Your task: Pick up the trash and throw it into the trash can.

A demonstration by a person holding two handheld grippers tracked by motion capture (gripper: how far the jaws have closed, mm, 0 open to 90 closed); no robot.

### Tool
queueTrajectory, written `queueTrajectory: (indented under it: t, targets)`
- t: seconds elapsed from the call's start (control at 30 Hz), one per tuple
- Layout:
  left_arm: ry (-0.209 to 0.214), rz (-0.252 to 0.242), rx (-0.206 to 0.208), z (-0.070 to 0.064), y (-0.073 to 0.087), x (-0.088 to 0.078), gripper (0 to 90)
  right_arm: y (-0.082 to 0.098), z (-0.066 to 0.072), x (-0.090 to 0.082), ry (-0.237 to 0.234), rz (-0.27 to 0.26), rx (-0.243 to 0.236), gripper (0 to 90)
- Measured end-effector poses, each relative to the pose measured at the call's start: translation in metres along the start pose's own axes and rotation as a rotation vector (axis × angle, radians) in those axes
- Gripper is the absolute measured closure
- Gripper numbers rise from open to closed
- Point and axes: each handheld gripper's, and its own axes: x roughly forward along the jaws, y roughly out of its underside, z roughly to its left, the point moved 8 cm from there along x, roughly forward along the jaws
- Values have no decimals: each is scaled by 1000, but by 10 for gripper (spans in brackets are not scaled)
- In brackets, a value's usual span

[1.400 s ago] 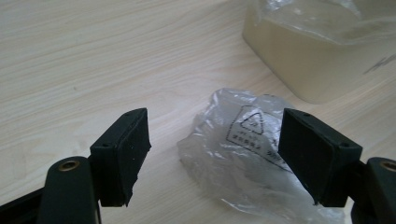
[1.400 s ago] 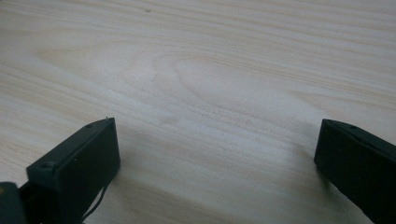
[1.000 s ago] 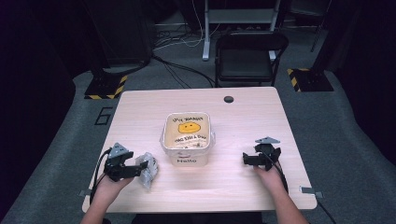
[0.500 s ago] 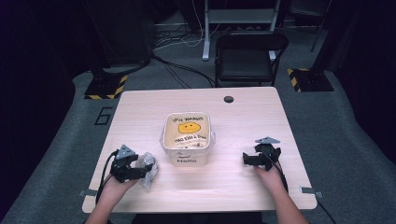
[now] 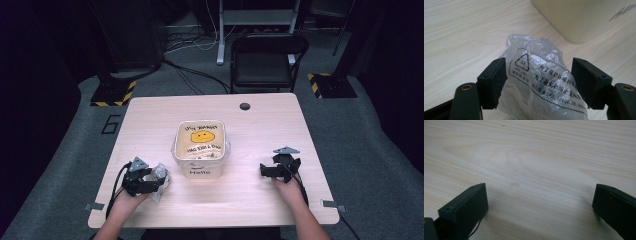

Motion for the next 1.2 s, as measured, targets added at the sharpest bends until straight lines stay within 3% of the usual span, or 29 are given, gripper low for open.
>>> queueTrajectory:
  t: [0.33, 0.43, 0.5, 0.77, 1.2]
  targets:
    - [-7, 42, 34, -2, 6, 5, 423, 0, 0, 0, 0, 0, 0, 0]
    - [8, 55, 30, -2, 9, 6, 454, 0, 0, 0, 0, 0, 0, 0]
    - [16, 52, 12, -2, 10, 8, 476, 0, 0, 0, 0, 0, 0, 0]
    - [18, 62, 42, 1, 10, 5, 561, 0, 0, 0, 0, 0, 0, 0]
    - [15, 48, 36, 11, 1, -10, 578, 0, 0, 0, 0, 0, 0, 0]
